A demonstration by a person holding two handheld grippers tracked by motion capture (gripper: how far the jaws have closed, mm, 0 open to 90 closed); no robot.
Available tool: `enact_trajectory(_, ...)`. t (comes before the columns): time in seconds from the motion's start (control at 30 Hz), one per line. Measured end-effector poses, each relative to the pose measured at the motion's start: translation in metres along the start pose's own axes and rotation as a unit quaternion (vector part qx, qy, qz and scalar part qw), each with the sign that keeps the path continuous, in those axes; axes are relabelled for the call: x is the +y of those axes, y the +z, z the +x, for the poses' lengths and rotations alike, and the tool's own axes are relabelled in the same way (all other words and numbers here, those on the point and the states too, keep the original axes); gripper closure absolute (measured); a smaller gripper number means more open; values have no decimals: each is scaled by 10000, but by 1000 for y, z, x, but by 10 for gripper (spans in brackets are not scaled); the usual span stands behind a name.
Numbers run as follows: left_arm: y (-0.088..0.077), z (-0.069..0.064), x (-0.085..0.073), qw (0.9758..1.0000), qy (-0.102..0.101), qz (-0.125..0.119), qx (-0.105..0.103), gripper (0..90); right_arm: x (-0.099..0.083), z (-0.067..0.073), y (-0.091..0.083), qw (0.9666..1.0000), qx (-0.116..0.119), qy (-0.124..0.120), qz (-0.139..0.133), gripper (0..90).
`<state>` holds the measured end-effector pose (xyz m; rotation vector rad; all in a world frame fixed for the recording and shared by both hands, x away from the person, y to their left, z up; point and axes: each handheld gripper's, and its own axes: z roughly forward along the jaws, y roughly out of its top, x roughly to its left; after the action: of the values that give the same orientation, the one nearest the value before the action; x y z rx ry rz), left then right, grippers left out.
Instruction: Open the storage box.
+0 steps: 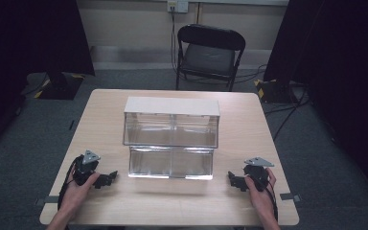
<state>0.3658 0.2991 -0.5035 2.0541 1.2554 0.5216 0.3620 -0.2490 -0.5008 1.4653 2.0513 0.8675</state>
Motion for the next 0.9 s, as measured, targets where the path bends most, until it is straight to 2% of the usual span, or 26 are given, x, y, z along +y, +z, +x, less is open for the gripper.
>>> enact_trajectory(0.33,0,0,0,10000,2,1,4,0,-1,0,-1,10000,31,7,4,67)
enact_trajectory(0.4,0,0,0,10000,2,1,-2,0,1,0,-3,10000,68,43,49,101)
enact_trajectory(0.43,0,0,0,10000,2,1,-3,0,2,0,-5,9998,156,128,39,163)
enact_trajectory(0.47,0,0,0,10000,2,2,-3,0,2,0,-7,9996,246,162,32,136)
enact_trajectory(0.53,0,0,0,10000,3,2,-4,0,3,2,-9,9993,353,111,7,150)
enact_trajectory(0.63,0,0,0,10000,1,1,-5,0,5,5,-13,9993,364,83,-81,139)
enact_trajectory(0.9,0,0,0,10000,13,6,-2,0,8,8,-25,9977,629,55,-237,141)
